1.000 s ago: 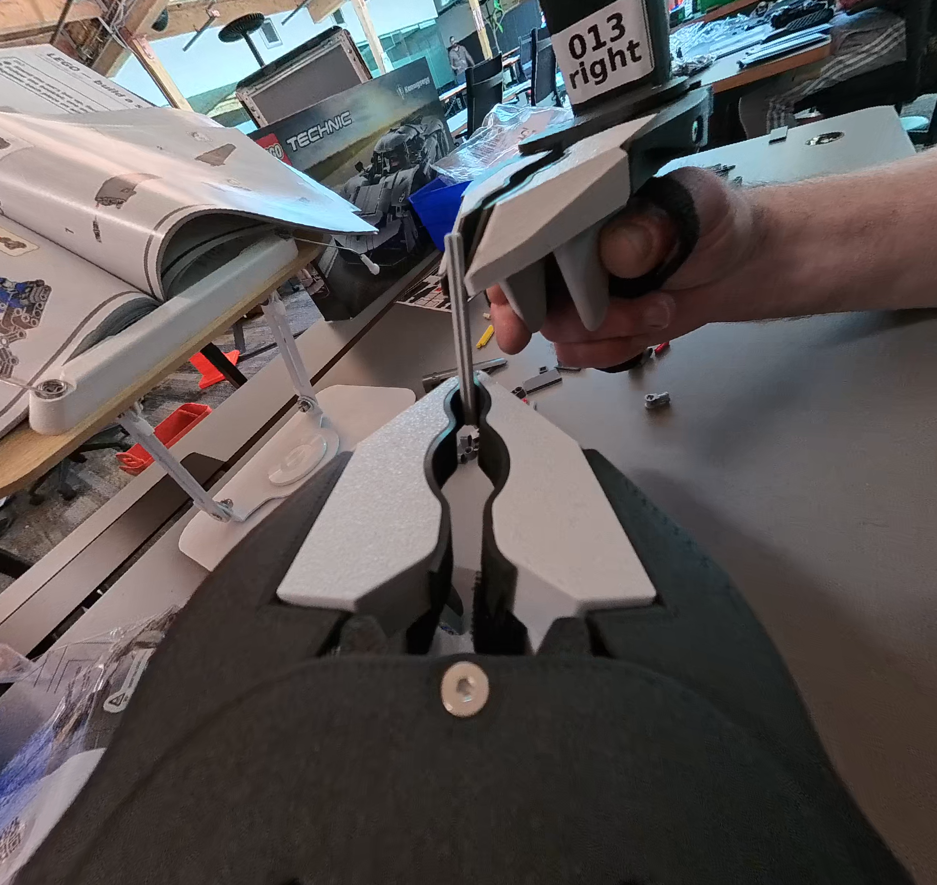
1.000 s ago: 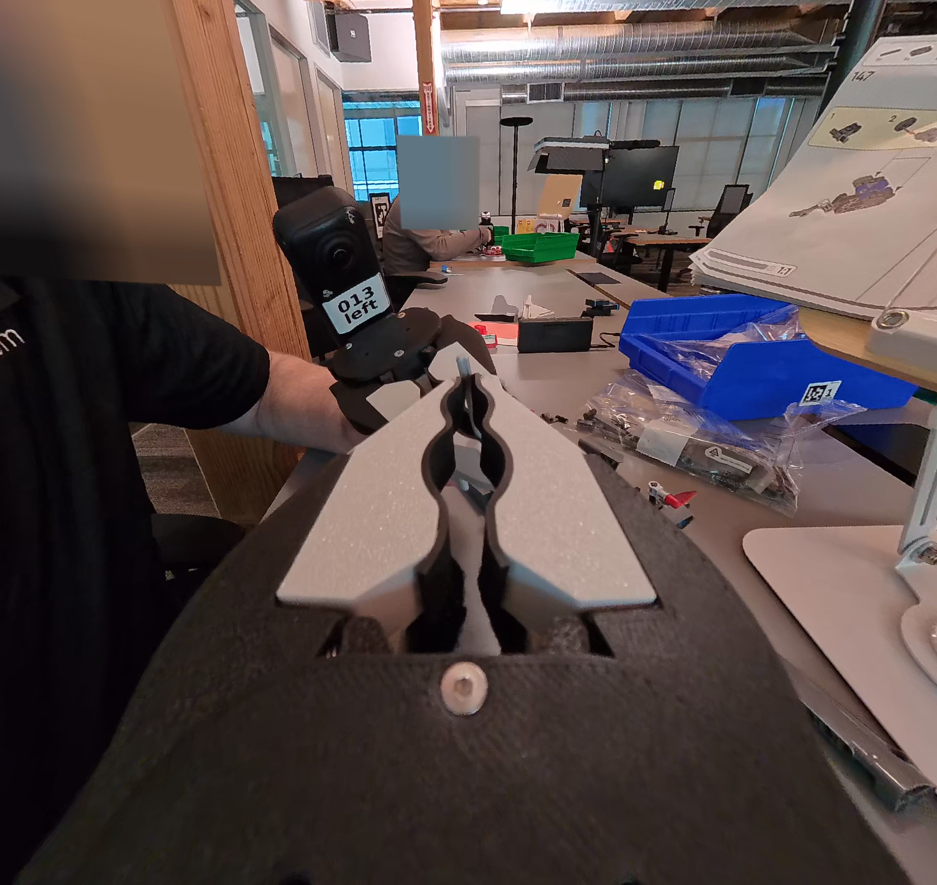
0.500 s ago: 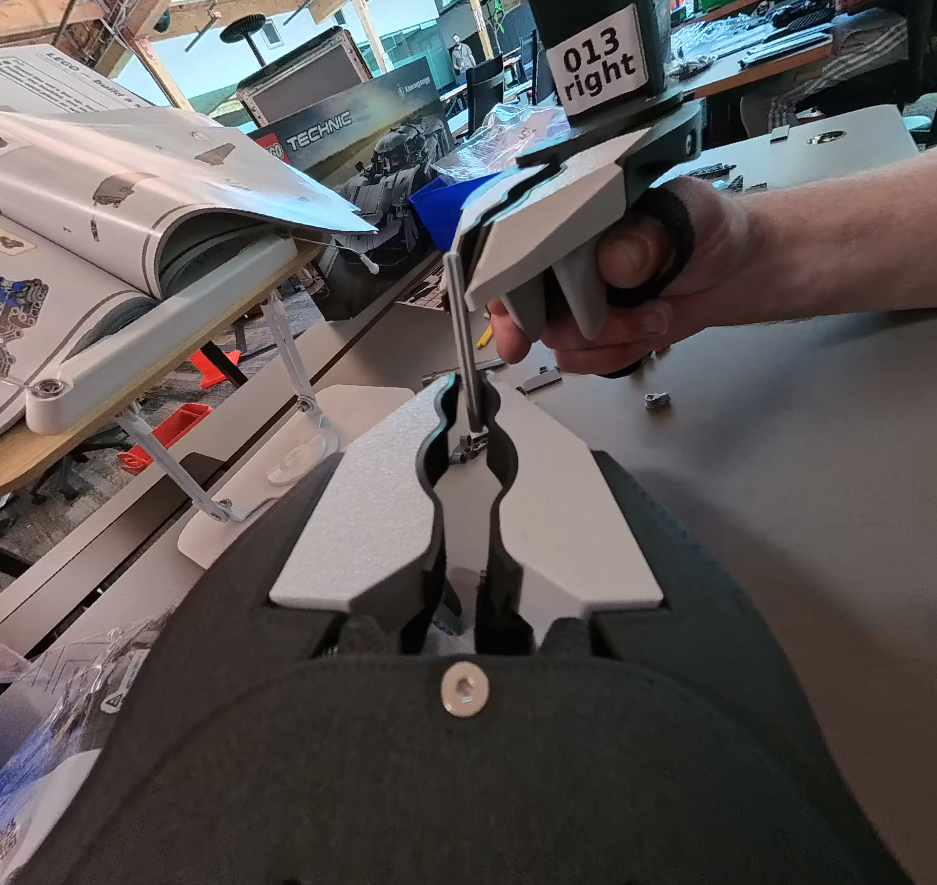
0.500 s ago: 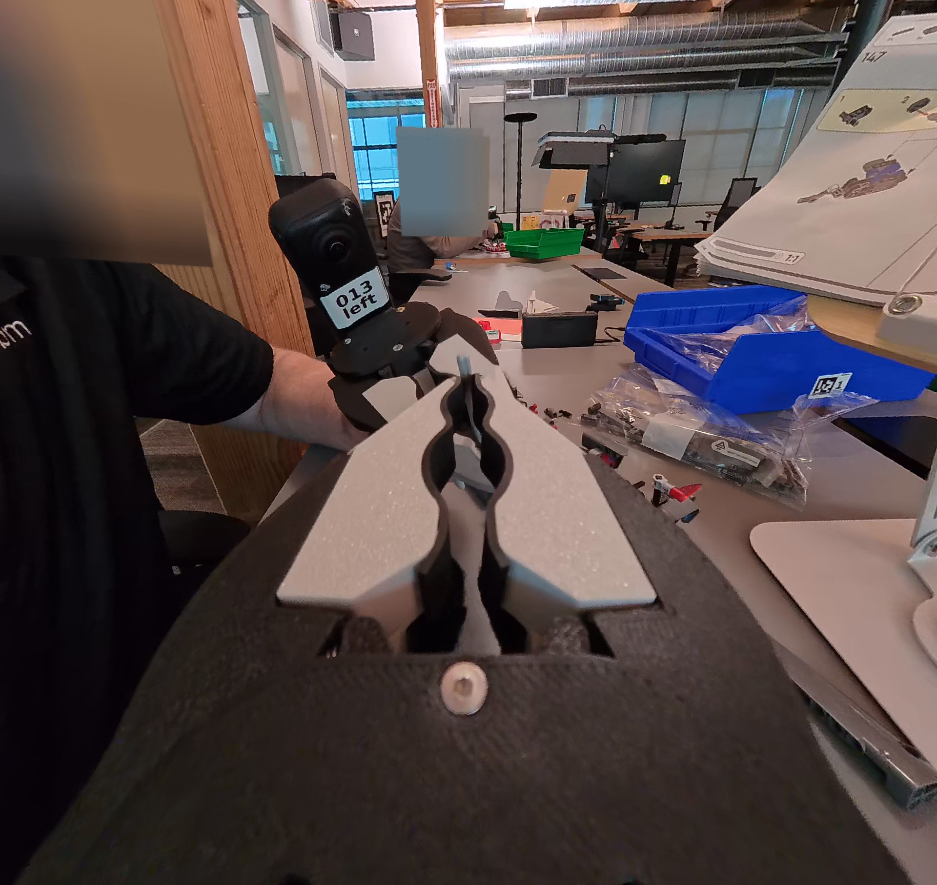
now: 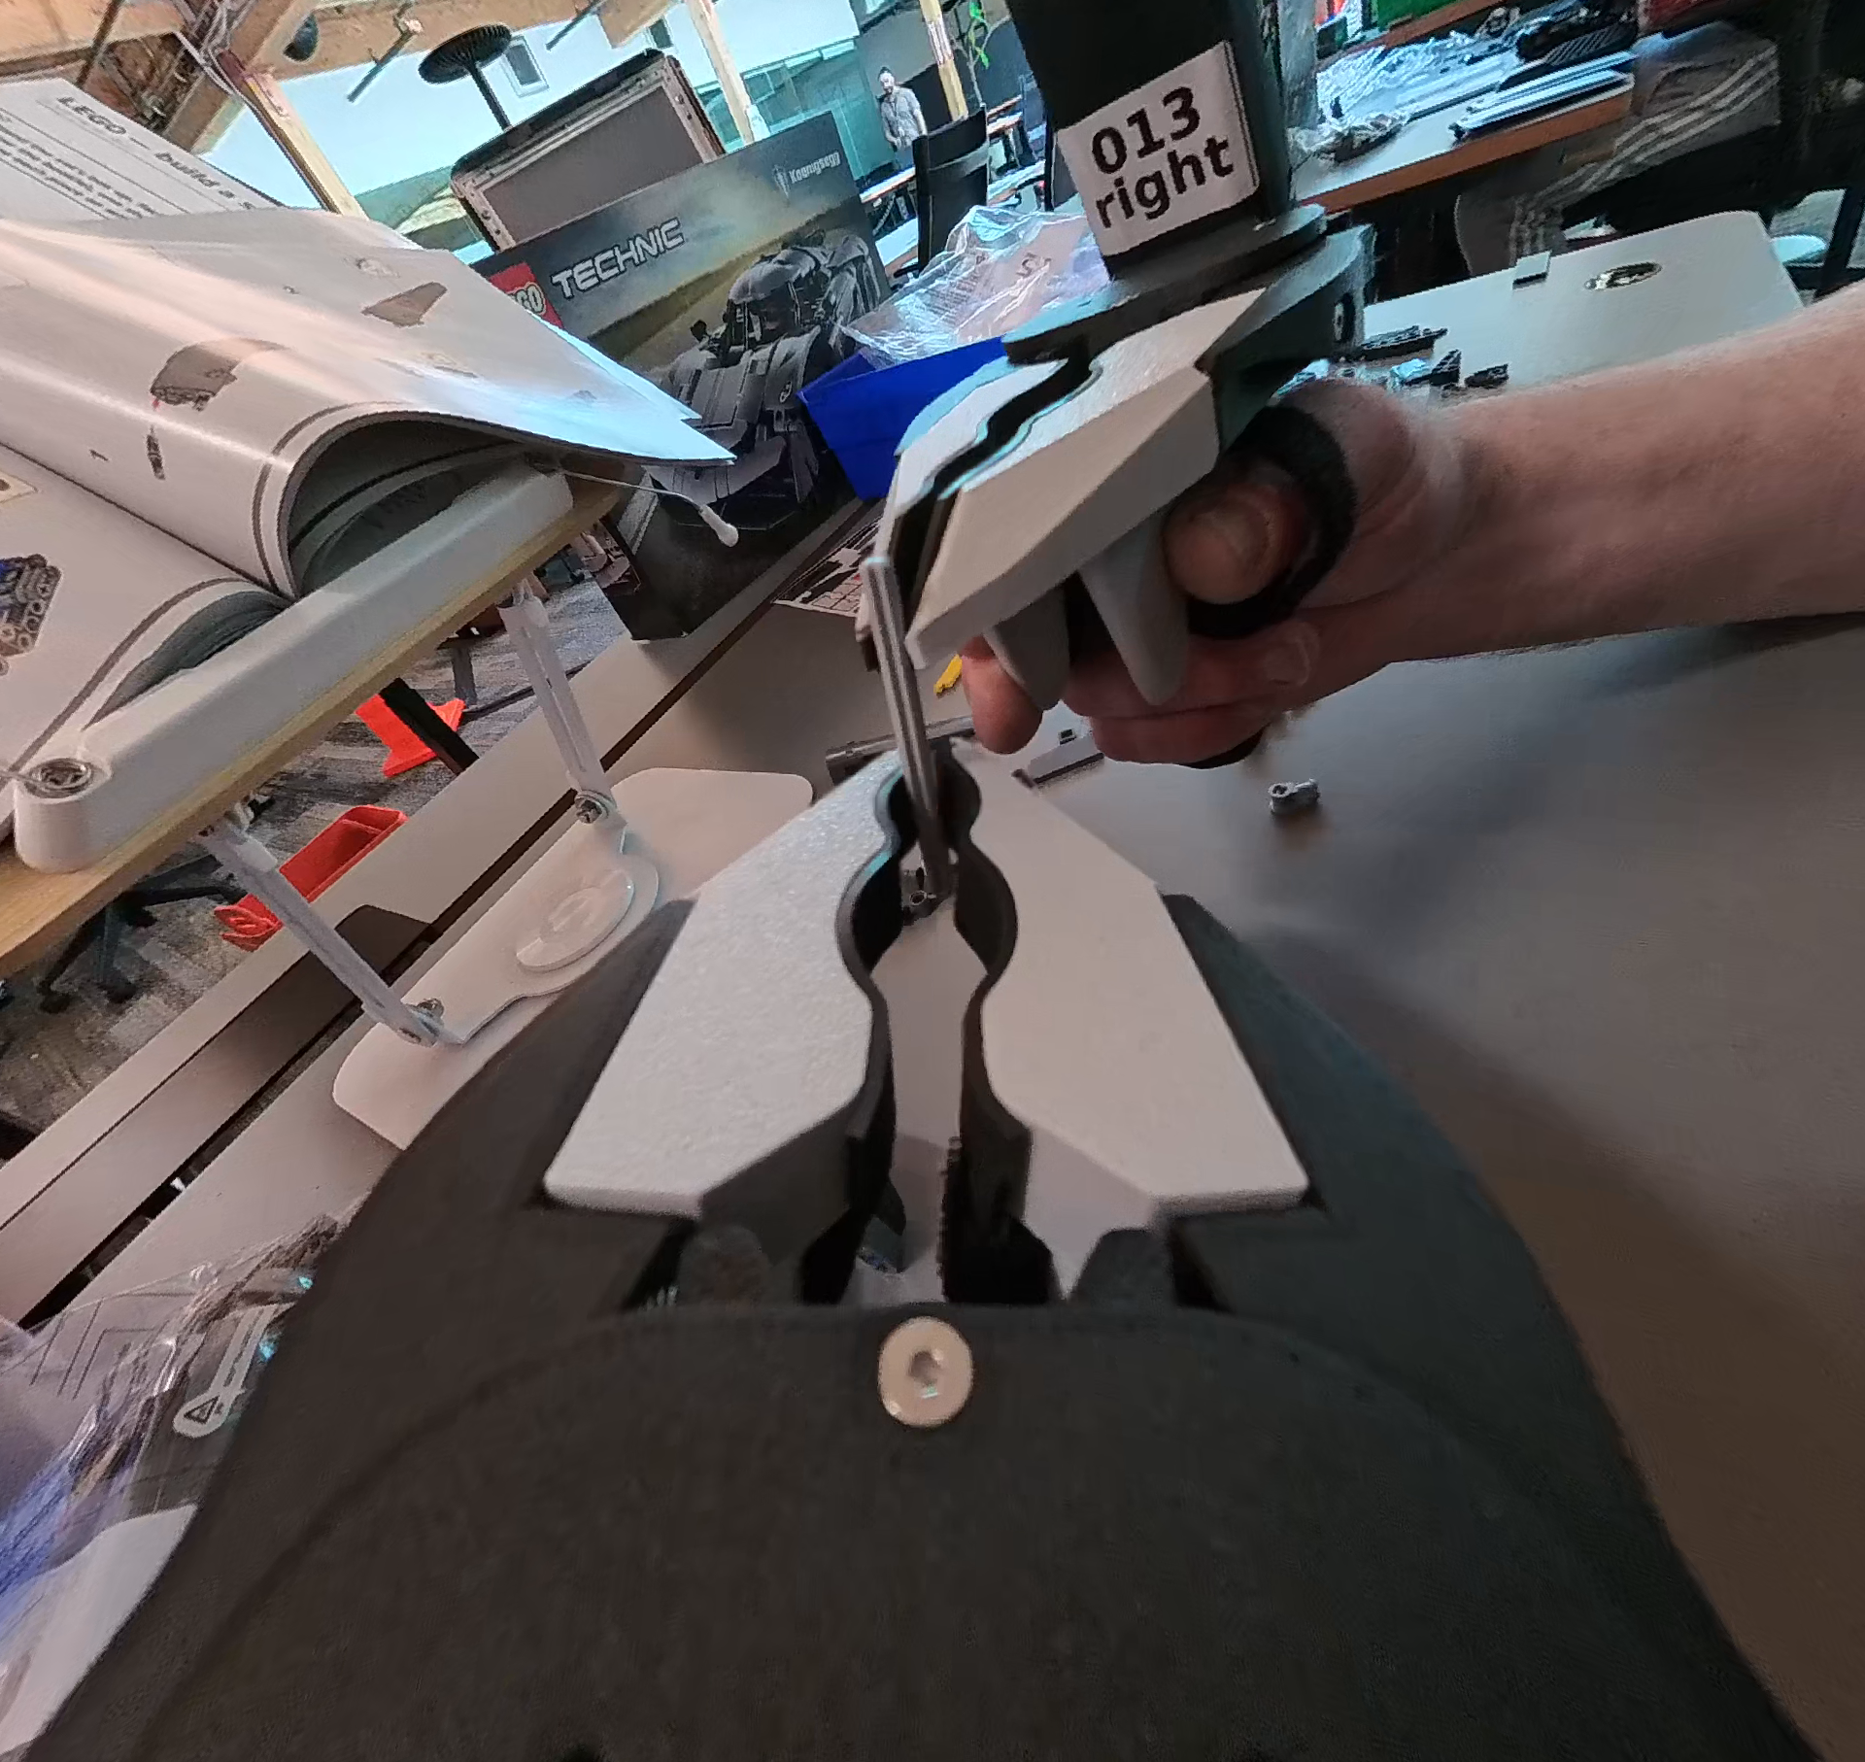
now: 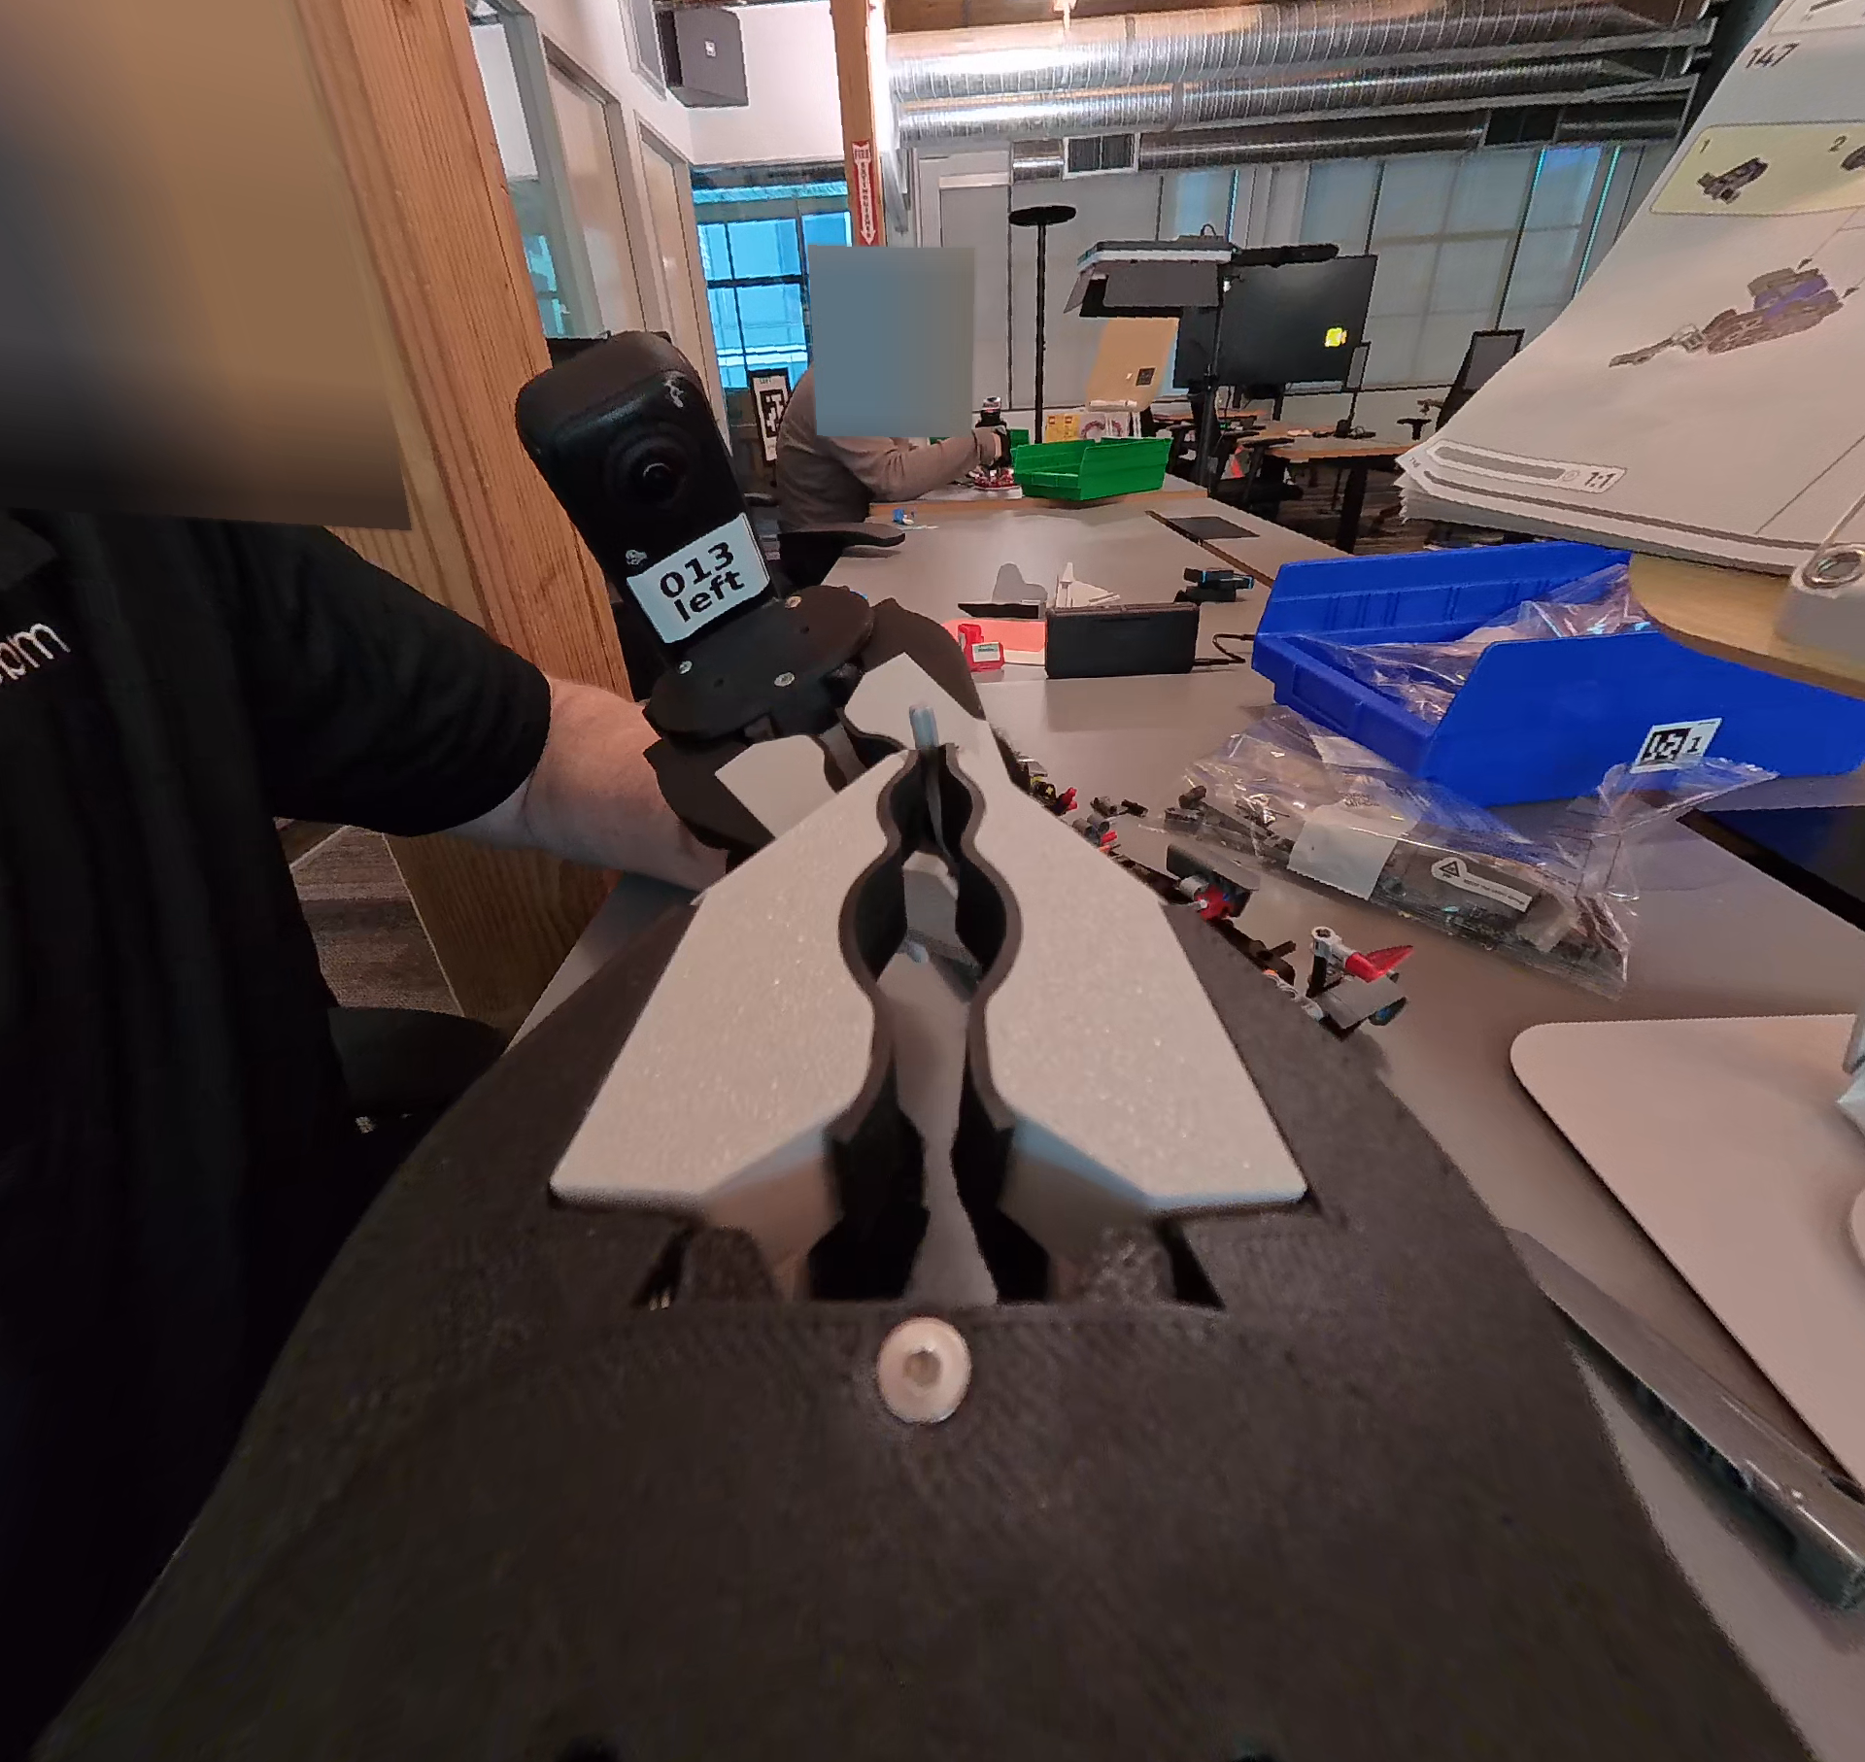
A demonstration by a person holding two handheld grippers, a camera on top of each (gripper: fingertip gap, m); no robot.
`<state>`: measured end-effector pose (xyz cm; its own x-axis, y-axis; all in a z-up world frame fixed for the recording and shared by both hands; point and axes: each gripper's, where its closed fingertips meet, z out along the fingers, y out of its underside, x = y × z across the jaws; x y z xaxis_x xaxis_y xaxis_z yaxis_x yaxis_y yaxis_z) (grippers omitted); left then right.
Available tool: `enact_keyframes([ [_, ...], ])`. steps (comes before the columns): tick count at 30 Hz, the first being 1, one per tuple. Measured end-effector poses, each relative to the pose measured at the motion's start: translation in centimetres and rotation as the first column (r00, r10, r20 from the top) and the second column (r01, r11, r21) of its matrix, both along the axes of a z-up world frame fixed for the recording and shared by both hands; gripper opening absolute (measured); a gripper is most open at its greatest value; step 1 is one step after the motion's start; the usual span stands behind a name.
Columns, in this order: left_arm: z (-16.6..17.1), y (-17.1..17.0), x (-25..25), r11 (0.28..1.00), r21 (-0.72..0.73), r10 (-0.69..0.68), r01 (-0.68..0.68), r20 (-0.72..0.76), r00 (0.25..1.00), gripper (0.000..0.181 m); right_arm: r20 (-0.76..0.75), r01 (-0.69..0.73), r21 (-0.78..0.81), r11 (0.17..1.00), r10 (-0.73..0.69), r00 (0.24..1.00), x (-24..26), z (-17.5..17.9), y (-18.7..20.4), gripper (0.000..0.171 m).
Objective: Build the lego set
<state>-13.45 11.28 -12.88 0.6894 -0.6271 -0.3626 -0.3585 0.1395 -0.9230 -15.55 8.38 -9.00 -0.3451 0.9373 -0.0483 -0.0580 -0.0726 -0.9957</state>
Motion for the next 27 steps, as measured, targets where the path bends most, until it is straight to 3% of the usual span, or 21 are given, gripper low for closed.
enact_keyframes([
  [27, 0.07, 0.16, -0.34, 1.0, 0.013, 0.012, -0.012, -0.021, 1.0, 0.0, 0.002, 0.006, 0.015, 1.0, -0.006, 1.0, 0.17, -0.11, 0.19, 0.0],
])
